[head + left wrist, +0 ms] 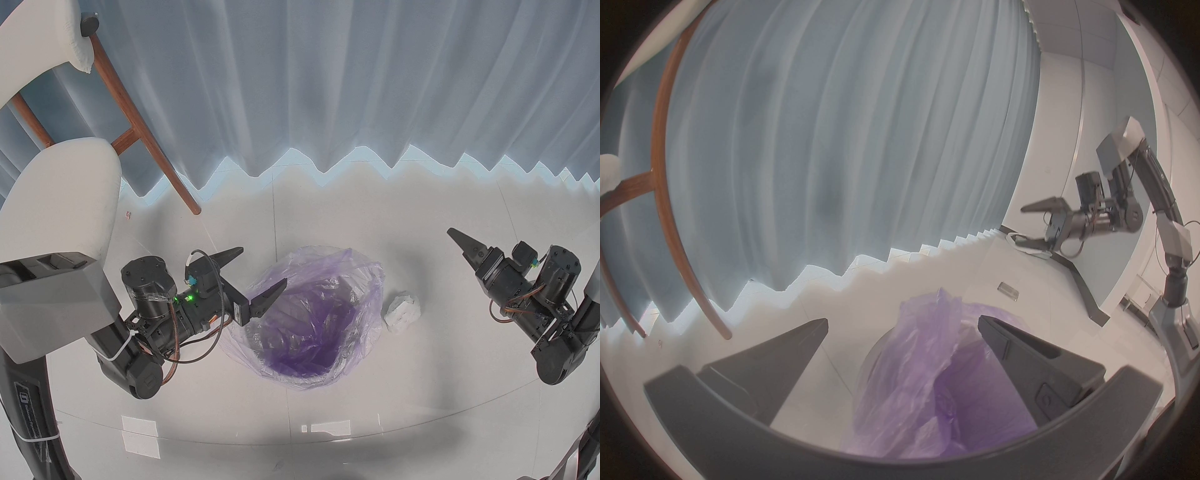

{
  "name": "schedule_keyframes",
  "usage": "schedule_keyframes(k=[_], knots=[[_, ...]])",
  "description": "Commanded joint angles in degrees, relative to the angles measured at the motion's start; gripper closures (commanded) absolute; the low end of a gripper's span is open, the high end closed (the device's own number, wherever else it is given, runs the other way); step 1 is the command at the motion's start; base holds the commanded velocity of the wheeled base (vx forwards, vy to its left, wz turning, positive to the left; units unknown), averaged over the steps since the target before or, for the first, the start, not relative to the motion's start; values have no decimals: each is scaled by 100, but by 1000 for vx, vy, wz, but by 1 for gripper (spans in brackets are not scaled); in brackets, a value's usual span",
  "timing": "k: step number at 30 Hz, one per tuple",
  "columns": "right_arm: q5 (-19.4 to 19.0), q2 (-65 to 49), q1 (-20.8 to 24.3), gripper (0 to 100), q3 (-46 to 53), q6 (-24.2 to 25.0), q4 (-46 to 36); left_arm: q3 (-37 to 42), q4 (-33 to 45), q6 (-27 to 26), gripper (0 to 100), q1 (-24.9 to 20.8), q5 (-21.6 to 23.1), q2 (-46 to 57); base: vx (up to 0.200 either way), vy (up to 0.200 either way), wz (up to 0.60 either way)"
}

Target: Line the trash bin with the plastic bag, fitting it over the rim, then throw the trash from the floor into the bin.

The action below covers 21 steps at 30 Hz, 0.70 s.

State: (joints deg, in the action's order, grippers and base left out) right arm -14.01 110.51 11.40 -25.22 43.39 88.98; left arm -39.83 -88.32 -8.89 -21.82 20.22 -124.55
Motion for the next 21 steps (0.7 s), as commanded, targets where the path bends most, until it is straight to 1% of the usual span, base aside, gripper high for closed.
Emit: schedule_keyframes(k=[1, 2, 5, 9, 11, 16, 17, 18, 21], knots=[[-199, -372, -191, 0, -18, 153, 93, -43, -1, -78, 0, 143, 140, -236, 0, 0, 0], [-216, -398, -182, 0, 0, 240, 93, -60, -1, -113, 0, 143, 157, -324, 0, 0, 0], [-234, -460, -182, 0, 0, 284, 93, -219, 8, -140, 0, 143, 184, -456, 0, 0, 0], [-234, -425, -182, 0, 35, 284, 93, -535, -1, -140, 0, 143, 201, -728, 0, 0, 0], [-234, -381, -191, 0, 53, 284, 93, -799, -10, -140, 0, 152, 315, -1001, 0, 0, 0], [-234, -311, -208, 0, 26, 284, 93, -1036, -10, -140, 0, 108, 359, -1185, 0, 0, 0], [-234, -302, -199, 0, 53, 267, 93, -1194, -1, -140, 0, 117, 377, -1273, 0, 0, 0], [-234, -311, -199, 0, 53, 267, 93, -1238, -1, -140, 100, 134, 421, -1309, 0, 0, 0], [-234, -293, -199, 0, 44, 267, 93, -1273, -10, -140, 100, 143, 500, -1370, 0, 0, 0]])
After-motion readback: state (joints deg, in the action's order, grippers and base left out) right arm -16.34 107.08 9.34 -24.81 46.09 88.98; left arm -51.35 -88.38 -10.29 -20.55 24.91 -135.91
